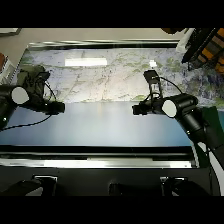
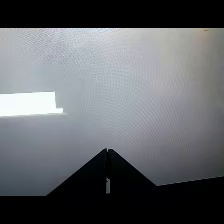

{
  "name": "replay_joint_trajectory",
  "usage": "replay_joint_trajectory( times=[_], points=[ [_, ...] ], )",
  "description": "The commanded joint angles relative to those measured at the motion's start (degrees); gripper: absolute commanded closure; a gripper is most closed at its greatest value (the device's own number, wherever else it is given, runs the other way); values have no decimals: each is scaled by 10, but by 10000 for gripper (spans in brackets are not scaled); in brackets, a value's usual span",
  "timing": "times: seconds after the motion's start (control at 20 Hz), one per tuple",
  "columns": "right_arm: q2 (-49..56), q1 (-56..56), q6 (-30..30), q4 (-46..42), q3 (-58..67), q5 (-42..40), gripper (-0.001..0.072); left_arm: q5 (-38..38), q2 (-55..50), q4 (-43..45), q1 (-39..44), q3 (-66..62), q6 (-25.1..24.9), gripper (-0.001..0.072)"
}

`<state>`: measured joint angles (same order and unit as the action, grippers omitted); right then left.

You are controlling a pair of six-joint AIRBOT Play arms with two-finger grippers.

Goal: Fold the clothes and pants, and hang the long-sleeved shirts on hangers.

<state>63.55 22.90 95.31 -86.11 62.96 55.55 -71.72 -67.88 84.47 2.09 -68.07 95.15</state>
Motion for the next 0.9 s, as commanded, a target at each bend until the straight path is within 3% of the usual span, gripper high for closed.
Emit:
replay_joint_trajectory(
  times=[0.0,0.75,0.85],
  points=[
    [0,0,0,-1,0,0,683,0,0,0,0,0,0,686],
    [0,0,0,-1,0,0,683,2,0,0,0,0,0,686],
    [0,0,0,-1,0,0,683,30,0,0,0,0,0,686]
  ],
)
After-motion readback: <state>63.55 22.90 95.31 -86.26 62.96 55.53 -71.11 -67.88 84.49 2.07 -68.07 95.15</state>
